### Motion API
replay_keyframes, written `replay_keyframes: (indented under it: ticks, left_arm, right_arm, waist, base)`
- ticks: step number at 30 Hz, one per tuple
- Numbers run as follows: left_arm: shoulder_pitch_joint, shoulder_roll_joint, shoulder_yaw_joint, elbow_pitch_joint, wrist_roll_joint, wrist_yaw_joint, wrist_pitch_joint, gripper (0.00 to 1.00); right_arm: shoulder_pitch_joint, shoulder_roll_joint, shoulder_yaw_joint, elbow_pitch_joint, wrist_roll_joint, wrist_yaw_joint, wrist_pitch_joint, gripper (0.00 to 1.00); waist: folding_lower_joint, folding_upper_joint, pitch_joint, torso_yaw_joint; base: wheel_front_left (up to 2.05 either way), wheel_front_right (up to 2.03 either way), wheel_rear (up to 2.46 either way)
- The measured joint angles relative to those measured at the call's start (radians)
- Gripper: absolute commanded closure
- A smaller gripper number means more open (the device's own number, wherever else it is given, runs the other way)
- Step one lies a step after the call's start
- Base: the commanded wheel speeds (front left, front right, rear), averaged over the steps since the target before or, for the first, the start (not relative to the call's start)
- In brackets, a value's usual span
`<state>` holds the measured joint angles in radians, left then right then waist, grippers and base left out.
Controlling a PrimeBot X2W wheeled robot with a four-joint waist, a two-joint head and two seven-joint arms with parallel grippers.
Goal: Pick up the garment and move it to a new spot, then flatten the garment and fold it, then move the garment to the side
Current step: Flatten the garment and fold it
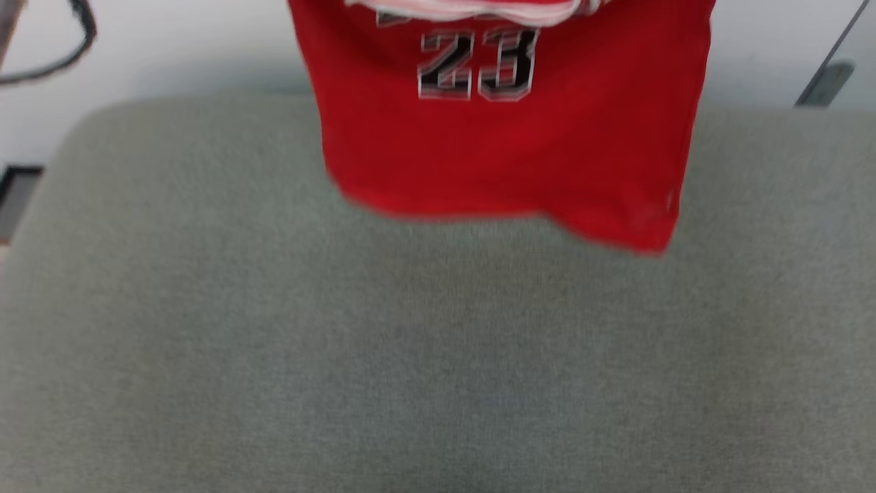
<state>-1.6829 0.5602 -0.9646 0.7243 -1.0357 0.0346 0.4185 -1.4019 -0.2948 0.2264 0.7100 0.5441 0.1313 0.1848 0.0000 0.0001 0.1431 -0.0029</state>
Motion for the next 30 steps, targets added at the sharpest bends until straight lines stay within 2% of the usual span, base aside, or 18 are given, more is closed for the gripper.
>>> replay_keyframes:
  ticks: [1,3,4,7,8,9,10,14,16,19,21,25,30]
  left_arm:
    - [0.0,0.0,0.0,0.0,0.0,0.0,0.0,1.0]
    - [-0.052,-0.043,0.004,0.041,0.035,-0.001,-0.076,1.0]
    - [-0.052,-0.043,0.004,0.041,0.035,-0.001,-0.076,1.0]
    - [-0.109,-0.091,0.006,0.099,0.069,-0.002,-0.162,1.0]
    - [-0.128,-0.106,0.011,0.117,0.075,-0.004,-0.199,1.0]
    - [-0.168,-0.138,0.027,0.148,0.09,-0.001,-0.285,1.0]
    - [-0.168,-0.138,0.027,0.148,0.09,-0.001,-0.285,1.0]
    - [-0.246,-0.195,0.046,0.198,0.119,-0.001,-0.44,1.0]
    - [-0.251,-0.216,0.046,0.226,0.128,-0.011,-0.497,1.0]
    - [-0.227,-0.239,0.044,0.285,0.122,-0.037,-0.528,1.0]
    - [-0.193,-0.249,0.039,0.327,0.118,-0.053,-0.543,1.0]
    - [-0.129,-0.279,0.022,0.397,0.113,-0.081,-0.551,1.0]
    - [-0.033,-0.306,-0.007,0.473,0.1,-0.115,-0.484,1.0]
  right_arm:
    - [0.0,0.0,0.0,0.0,0.0,0.0,0.0,1.0]
    - [-0.064,-0.013,0.03,0.042,-0.04,0.0,-0.131,1.0]
    - [-0.064,-0.013,0.03,0.042,-0.04,0.0,-0.131,1.0]
    - [-0.129,-0.019,0.057,0.1,-0.097,0.0,-0.28,1.0]
    - [-0.149,-0.023,0.065,0.12,-0.125,0.0,-0.337,1.0]
    - [-0.195,-0.038,0.066,0.157,-0.189,0.0,-0.418,1.0]
    - [-0.195,-0.038,0.066,0.157,-0.189,0.0,-0.418,1.0]
    - [-0.272,-0.067,0.026,0.148,-0.338,0.0,-0.446,1.0]
    - [-0.268,-0.069,-0.001,0.116,-0.407,0.0,-0.448,1.0]
    - [-0.2,-0.051,0.001,0.116,-0.47,0.0,-0.448,1.0]
    - [-0.148,-0.029,-0.002,0.135,-0.472,0.0,-0.448,1.0]
    - [-0.094,-0.025,0.008,0.204,-0.455,0.0,-0.448,1.0]
    - [-0.029,-0.016,0.072,0.273,-0.345,0.0,-0.448,1.0]
  waist:
    - [0.0,0.0,0.0,0.0]
    - [0.0,0.0,0.06,-0.002]
    - [0.0,0.0,0.06,-0.002]
    - [0.0,0.0,0.124,-0.003]
    - [0.0,0.0,0.145,-0.003]
    - [0.0,0.0,0.188,-0.003]
    - [0.0,0.0,0.188,-0.003]
    - [0.0,0.0,0.275,0.001]
    - [0.0,0.0,0.317,0.005]
    - [0.0,0.0,0.376,0.014]
    - [0.0,0.0,0.41,0.021]
    - [0.0,0.0,0.452,0.04]
    - [0.0,0.0,0.446,0.063]
  base:
    - [0.0,0.0,0.0]
    - [0.0,0.0,0.0]
    - [0.0,0.0,0.0]
    - [0.0,0.0,0.0]
    - [0.0,0.0,0.0]
    - [0.0,0.0,0.0]
    - [0.0,0.0,0.0]
    - [0.0,0.0,0.0]
    - [0.0,0.0,0.0]
    - [0.0,0.0,0.0]
    - [0.0,0.0,0.0]
    - [0.0,0.0,0.0]
    - [0.0,0.0,0.0]
